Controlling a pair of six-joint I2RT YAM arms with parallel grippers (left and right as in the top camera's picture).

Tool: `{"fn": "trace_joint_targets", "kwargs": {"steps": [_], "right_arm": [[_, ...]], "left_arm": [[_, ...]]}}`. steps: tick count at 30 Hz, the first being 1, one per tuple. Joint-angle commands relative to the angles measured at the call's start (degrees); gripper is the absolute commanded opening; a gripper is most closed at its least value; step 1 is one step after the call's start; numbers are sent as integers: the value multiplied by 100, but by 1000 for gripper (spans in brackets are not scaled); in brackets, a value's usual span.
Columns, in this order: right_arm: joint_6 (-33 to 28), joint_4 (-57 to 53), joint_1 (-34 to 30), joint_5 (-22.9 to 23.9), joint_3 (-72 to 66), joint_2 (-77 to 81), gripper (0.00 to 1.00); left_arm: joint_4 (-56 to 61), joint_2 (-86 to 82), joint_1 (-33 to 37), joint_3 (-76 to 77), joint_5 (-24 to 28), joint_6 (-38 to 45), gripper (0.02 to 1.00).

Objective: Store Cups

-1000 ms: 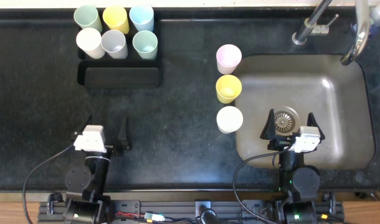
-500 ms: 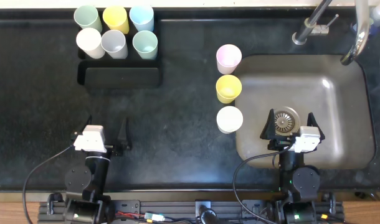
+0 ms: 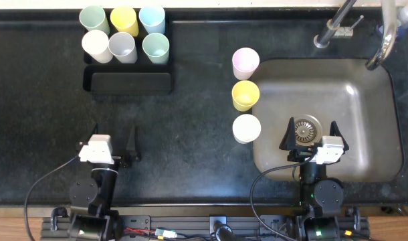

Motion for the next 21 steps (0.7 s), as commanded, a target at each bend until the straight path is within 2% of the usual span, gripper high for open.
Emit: {"fn": "trace_joint_targets", "kwargs": {"steps": [1,6,13,18,21], "right_arm": [[-24,26,-39,44,-76,-70,998],[-24,26,-39,44,-76,-70,996],[-24,26,-37,44,-76,-70,998],[-24,26,-39,44,-76,-70,996],[-24,26,-37,44,-76,-70,998]], "left_arm": [[-70,387,181,750,92,-42,1000],[-350,1967,367,2413,131,-42,1000],[-1904,4841,308,5838,745,-81,1000],[-3200,6964,-166,8118,741,-1237,1000],[-3713,7973,-776,9053,417,-1725,1000]]}}
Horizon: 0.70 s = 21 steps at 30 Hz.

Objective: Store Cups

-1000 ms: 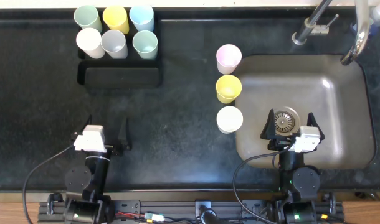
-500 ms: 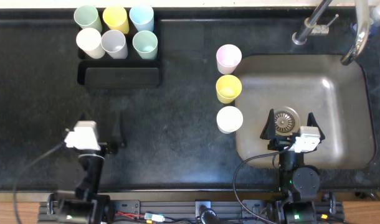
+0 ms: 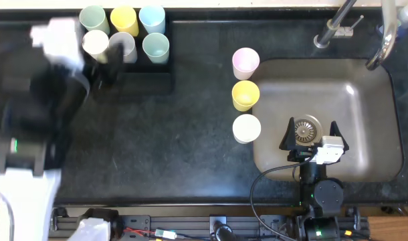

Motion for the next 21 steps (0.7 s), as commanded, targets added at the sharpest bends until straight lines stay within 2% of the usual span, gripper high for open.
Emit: {"fn": "trace_joint_targets", "kwargs": {"steps": [1,4,6,9,15,21], "right_arm": [[-22,33,-39,44,-76,-59,998],[-22,33,-37,44,-76,-59,998],[-22,33,-39,44,-76,-59,998],[-22,33,-39,44,-76,-59,996],[-20,33,-37,44,-76,-59,996],[-22,33,-37,44,-76,-59,998]], "left_arm": [[-625,1423,-898,1279,-398,-1150,1000],[-1126,2363,-1668,2127,-1172,-1825,1000],[-1554,2979,-2055,2739,-1491,-2277,1000],[-2312,3987,-2457,3856,-1523,-2583,1000],[-3434,5724,-2905,5974,-1364,-2627,1000],[-3659,6695,-3029,6736,-1259,-2752,1000]]}}
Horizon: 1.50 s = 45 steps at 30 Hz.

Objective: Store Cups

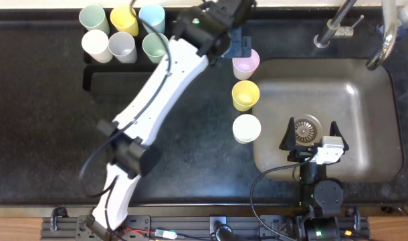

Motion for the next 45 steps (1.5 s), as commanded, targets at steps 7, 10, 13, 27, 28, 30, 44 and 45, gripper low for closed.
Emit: {"fn": "trace_joint_targets", "kwargs": {"steps": [7,10,13,27,28,30,44,45], "right_arm": [[-22,35,-37,42,-76,-59,998],[-22,35,-37,42,-76,-59,998],[-22,35,-39,42,-76,-59,998],[-20,33,-37,42,-76,-59,998],[-22,35,-39,42,-76,-59,998],[-22,35,-39,42,-76,-59,998],[-22,35,-37,42,-76,-59,998],[-22,35,-37,42,-76,-59,998]], "left_arm": [[142,949,-63,372,11,-369,1000],[188,1123,-63,389,133,-367,1000],[278,1294,-63,404,247,-365,961],[525,1405,-63,402,295,-275,161],[588,1405,-63,402,297,-219,82],[719,1405,-63,402,363,-55,34],[-352,-914,553,332,-1519,142,34],[-516,-1182,704,284,-1620,160,34]]}}
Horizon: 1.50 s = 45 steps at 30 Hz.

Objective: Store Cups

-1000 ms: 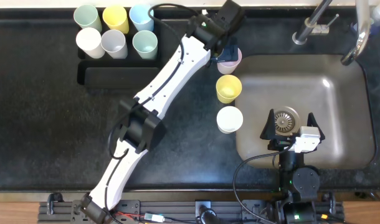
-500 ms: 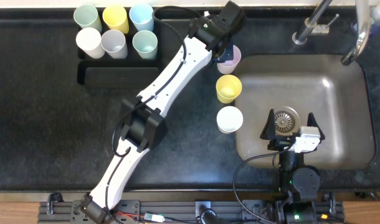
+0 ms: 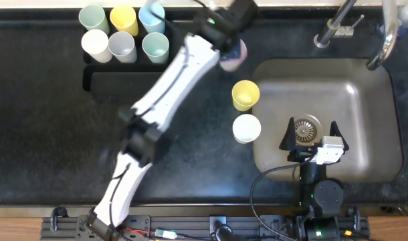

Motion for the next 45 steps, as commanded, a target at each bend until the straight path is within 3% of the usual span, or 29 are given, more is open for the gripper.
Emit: {"fn": "trace_joint_targets", "kwargs": {"steps": [1,8,15,21,30,45], "right_arm": [[-22,35,-37,44,-76,-59,998],[-22,35,-39,44,-76,-59,996],[-22,33,-39,44,-76,-59,998],[-20,35,-39,44,-76,-59,996],[-22,35,-39,44,-76,-59,996],[-22,35,-39,44,-76,-59,998]], "left_arm": [[-466,-1823,649,17,-1019,232,34],[-518,-3377,2002,-1539,-940,717,34],[704,-4398,3458,-4013,55,1554,34],[1268,-4437,4234,-5086,715,2116,36],[2214,-4183,4610,-5847,1307,2798,36],[2179,-3504,4607,-5849,1340,3010,36]]}}
